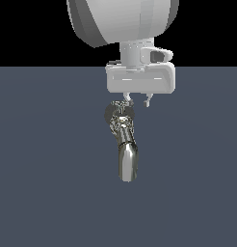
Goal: Turn on the faucet by rotating a designated handle.
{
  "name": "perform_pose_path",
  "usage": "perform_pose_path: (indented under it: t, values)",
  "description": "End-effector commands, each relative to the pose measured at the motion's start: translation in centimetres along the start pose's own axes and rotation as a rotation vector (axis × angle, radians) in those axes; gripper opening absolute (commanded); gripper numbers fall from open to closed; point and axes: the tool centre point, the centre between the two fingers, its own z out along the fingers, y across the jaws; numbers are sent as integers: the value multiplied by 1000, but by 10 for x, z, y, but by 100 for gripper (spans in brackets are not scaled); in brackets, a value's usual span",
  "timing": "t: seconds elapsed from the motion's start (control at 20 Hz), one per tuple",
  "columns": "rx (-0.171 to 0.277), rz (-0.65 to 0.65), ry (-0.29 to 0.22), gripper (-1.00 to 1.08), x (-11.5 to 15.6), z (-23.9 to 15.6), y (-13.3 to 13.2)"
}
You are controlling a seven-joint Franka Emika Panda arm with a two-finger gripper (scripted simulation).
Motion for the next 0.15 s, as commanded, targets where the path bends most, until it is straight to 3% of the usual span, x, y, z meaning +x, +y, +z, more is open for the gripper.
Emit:
perform_pose_path:
  t: [0.0, 0.05, 0.1]
  values:
    - [-53, 193, 102, 84, 70, 12, 92]
    - [-66, 213, 132, 98, 79, 14, 99]
    - [8, 172, 116, 58, 73, 14, 56]
